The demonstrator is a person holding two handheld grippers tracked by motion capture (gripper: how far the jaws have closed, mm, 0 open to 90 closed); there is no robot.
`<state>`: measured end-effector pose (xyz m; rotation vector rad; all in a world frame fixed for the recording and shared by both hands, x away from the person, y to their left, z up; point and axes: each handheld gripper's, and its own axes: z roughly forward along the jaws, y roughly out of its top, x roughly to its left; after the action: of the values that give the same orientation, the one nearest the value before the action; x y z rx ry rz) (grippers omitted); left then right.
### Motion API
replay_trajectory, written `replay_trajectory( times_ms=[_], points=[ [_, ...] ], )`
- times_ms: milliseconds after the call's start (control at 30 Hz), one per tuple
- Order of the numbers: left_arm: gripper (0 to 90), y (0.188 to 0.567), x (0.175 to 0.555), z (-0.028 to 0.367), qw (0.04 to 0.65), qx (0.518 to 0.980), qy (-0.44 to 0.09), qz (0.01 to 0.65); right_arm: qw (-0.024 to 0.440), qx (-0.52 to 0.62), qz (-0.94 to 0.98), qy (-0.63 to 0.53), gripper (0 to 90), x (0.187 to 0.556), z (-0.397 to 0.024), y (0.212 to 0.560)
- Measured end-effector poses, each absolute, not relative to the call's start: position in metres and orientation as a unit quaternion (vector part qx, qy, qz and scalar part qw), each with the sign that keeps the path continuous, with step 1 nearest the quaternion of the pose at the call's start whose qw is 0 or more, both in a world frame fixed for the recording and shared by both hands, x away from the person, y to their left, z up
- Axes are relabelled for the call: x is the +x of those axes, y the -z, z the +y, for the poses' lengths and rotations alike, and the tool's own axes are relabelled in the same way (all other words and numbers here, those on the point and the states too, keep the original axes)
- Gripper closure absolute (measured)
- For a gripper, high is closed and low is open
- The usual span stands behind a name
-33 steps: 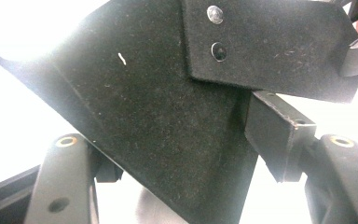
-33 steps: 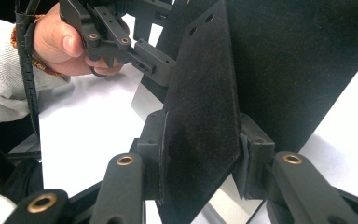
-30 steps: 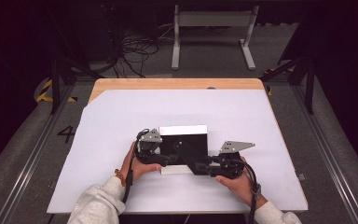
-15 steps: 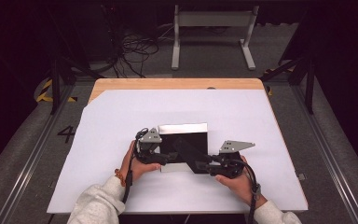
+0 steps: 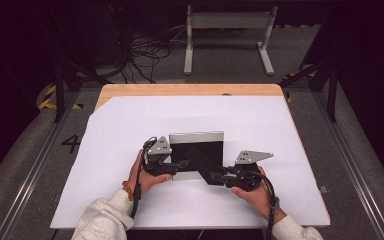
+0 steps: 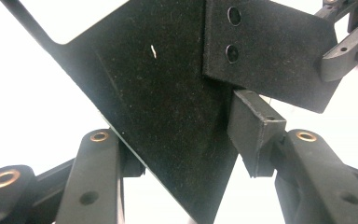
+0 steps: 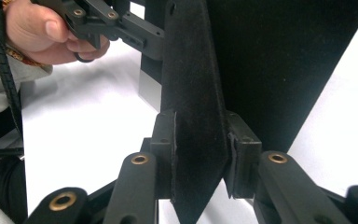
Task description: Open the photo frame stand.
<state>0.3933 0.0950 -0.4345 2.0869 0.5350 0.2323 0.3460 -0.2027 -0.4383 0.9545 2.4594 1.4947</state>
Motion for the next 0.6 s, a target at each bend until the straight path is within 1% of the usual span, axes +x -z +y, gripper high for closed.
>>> replay_trajectory(
  times_ms=[100, 300, 600],
  points=[
    [54.4, 0.433, 0.391, 0.095, 0.468, 0.851, -0.104, 0.215, 0.055, 0.313, 0.812, -0.490, 71.6, 0.345, -0.203, 0.438],
    [55.9, 0.431, 0.385, 0.095, 0.465, 0.851, -0.119, 0.212, 0.056, 0.308, 0.817, -0.484, 73.6, 0.343, -0.202, 0.439],
    [58.1, 0.431, 0.379, 0.095, 0.467, 0.850, -0.128, 0.208, 0.061, 0.302, 0.824, -0.475, 74.2, 0.339, -0.201, 0.438]
  ],
)
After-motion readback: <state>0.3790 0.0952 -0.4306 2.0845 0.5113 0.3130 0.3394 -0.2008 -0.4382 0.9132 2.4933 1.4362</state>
